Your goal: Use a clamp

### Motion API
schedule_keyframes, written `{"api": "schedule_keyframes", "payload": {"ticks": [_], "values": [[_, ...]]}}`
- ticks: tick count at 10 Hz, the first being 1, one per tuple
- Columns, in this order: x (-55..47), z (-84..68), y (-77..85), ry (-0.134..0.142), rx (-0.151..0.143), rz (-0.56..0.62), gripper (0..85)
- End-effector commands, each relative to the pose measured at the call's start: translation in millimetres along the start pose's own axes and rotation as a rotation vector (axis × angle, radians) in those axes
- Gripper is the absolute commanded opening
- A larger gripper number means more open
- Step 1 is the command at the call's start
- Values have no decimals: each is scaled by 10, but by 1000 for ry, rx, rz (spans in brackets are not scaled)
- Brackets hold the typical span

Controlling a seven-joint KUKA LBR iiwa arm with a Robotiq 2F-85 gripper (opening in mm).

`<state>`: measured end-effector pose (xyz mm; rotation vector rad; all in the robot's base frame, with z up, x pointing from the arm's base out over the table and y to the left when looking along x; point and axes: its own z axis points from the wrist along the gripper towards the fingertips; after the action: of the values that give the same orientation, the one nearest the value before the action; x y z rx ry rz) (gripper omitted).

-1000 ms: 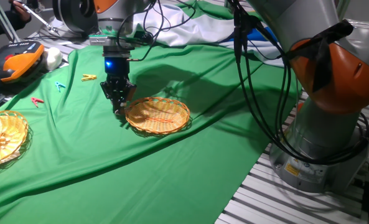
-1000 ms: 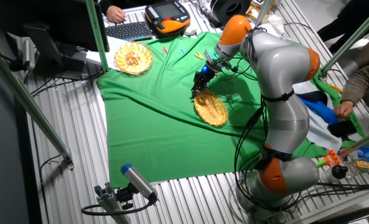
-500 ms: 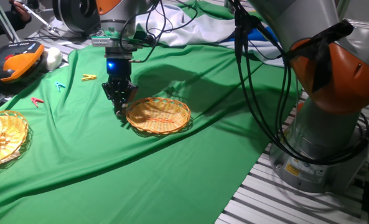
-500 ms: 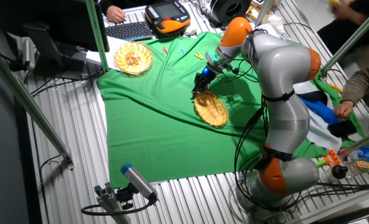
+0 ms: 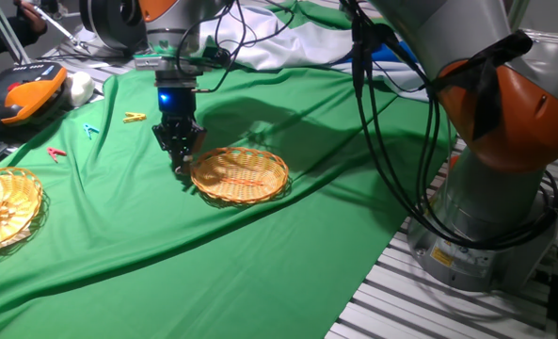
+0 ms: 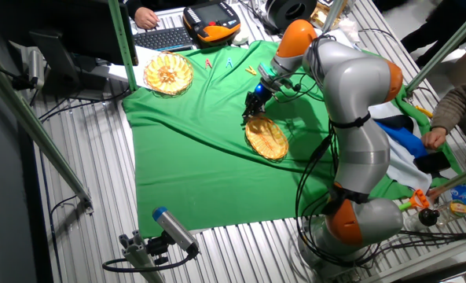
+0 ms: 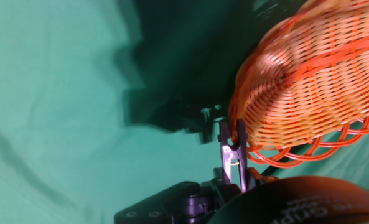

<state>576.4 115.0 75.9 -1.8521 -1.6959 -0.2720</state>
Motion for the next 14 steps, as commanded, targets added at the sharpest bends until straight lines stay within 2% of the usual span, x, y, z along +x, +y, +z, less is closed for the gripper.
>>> {"api": "schedule_keyframes", "payload": {"ticks": [1,2,3,5,6,8,9,10,11,12,13,14], "values": [[4,-6,3,-3,3,2,340],[19,-20,13,-6,5,12,340],[27,-29,17,-11,6,16,510],[30,-53,34,-18,11,22,510],[54,-80,45,-19,15,26,680],[135,-154,32,-22,18,17,680],[187,-216,14,-42,13,-2,680],[222,-296,-5,-84,-5,-55,680],[224,-357,-3,-120,-10,-120,680],[216,-408,20,-146,-10,-165,510],[207,-454,39,-172,-9,-209,510],[201,-502,45,-201,-31,-260,510]]}}
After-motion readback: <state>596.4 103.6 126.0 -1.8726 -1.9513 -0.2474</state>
